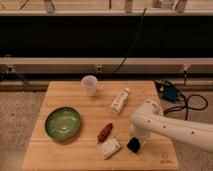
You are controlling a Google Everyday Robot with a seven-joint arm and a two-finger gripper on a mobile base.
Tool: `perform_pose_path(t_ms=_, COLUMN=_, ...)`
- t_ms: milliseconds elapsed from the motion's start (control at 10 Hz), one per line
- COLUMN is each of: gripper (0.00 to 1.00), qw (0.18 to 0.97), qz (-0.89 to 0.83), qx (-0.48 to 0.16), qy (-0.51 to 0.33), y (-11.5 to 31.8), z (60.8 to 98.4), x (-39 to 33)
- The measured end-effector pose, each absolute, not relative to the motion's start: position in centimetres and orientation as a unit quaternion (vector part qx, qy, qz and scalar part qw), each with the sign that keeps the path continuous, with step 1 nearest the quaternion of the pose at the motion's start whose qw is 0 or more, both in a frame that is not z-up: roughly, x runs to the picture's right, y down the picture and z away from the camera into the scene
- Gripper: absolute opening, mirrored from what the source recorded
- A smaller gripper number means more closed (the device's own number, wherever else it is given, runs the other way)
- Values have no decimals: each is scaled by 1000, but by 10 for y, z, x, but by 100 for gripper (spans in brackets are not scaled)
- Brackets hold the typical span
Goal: Place the eraser in the ceramic cup
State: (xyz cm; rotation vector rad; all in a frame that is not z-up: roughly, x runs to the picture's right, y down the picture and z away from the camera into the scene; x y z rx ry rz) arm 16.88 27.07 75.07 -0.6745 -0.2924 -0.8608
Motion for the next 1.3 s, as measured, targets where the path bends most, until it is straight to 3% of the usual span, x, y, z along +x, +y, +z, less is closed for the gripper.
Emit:
perform_pose_path(t_ms=500, gripper=0, qw=840, qz=-425, qx=-311, qy=-131, y=222, z=720, x=156)
perform_pose_path(t_ms=1300, gripper=0, qw=865, qz=-394, qx=-274, qy=-145, y=97, z=719, x=143)
